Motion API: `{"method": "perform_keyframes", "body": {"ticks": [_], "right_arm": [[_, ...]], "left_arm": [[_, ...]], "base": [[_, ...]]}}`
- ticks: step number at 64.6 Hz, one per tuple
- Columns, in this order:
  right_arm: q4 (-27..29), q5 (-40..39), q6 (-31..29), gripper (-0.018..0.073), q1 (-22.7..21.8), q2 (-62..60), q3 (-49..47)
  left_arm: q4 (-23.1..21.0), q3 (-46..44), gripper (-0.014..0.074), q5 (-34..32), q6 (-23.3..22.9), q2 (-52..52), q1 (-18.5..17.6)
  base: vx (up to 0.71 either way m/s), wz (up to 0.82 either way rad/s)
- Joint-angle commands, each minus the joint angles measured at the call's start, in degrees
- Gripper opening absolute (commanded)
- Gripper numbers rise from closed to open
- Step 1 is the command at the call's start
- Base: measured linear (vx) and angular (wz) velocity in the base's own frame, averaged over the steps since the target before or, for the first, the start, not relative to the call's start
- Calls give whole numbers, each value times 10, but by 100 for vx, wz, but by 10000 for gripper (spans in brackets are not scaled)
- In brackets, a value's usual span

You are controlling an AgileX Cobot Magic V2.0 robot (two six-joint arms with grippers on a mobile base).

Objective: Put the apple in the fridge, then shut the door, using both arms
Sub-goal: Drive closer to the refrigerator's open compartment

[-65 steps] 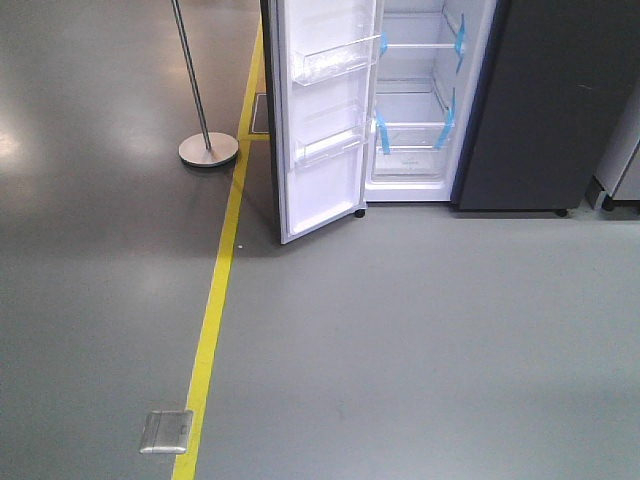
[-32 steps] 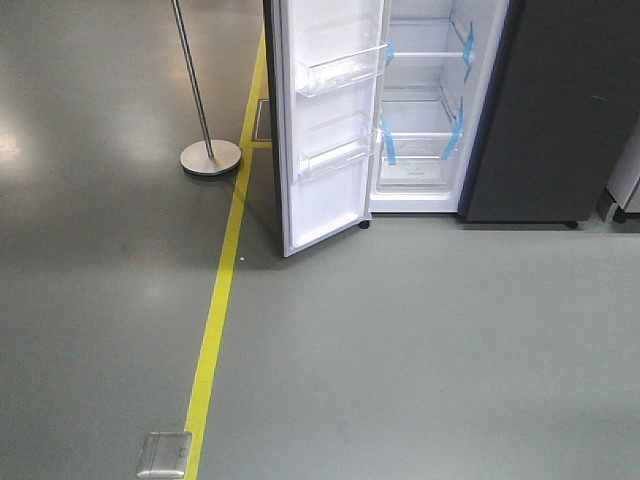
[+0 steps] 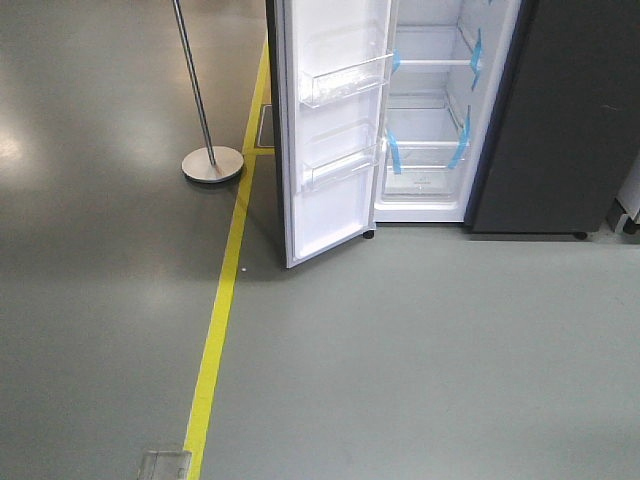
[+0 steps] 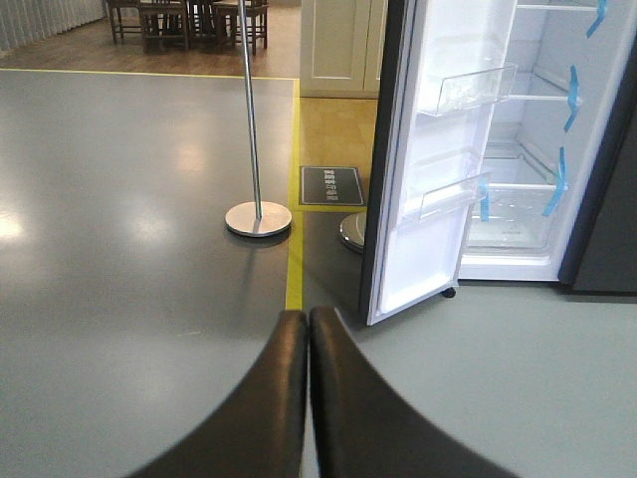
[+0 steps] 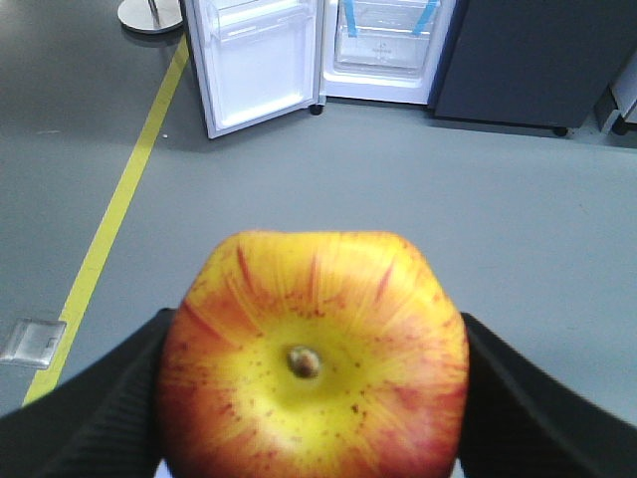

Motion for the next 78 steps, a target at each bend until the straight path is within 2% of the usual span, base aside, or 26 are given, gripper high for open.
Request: {"method": "perform_keyframes", "body": {"ticks": [1, 78], "right_arm": [[0, -40, -1, 188, -1, 4, -16], [0, -40, -1, 188, -1, 4, -16]], "left_arm": [[2, 12, -5, -37, -4, -8, -3], [2, 12, -5, -37, -3, -8, -3]], "base": [[10, 1], [9, 0]]}}
